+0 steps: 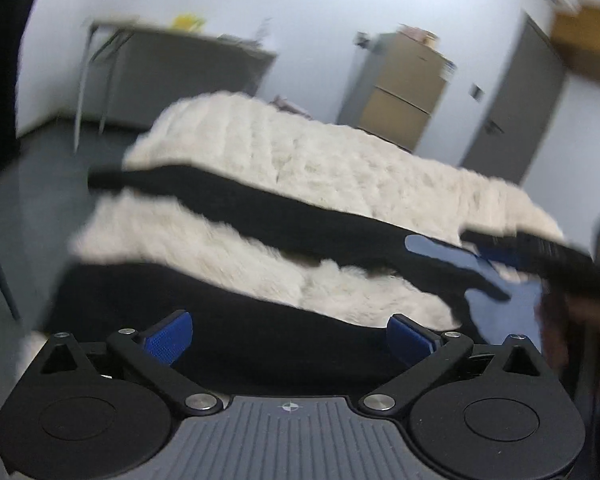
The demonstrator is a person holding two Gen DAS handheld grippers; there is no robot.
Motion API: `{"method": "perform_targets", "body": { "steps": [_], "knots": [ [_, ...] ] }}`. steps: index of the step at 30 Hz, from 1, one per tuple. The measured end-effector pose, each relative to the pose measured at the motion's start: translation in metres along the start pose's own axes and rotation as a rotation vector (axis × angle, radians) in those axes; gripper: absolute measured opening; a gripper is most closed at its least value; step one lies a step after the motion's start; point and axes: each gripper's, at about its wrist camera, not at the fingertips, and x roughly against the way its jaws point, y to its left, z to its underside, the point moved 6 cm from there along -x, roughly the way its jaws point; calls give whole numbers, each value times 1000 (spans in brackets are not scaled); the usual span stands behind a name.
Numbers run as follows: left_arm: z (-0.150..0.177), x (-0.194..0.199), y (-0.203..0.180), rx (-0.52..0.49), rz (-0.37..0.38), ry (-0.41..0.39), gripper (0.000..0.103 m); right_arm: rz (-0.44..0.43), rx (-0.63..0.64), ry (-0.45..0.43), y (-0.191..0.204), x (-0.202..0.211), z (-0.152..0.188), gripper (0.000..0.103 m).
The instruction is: Fold clothes
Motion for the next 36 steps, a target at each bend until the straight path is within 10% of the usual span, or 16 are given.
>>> {"method": "perform_targets", "body": {
  "steps": [13, 36],
  "knots": [
    [-4, -4, 10, 19, -23, 1, 103, 242, 184, 110, 63, 65, 31, 96],
    [-9, 14, -3, -78, -10, -39, 103, 146, 172, 136, 54, 82, 20, 96]
  ]
}}
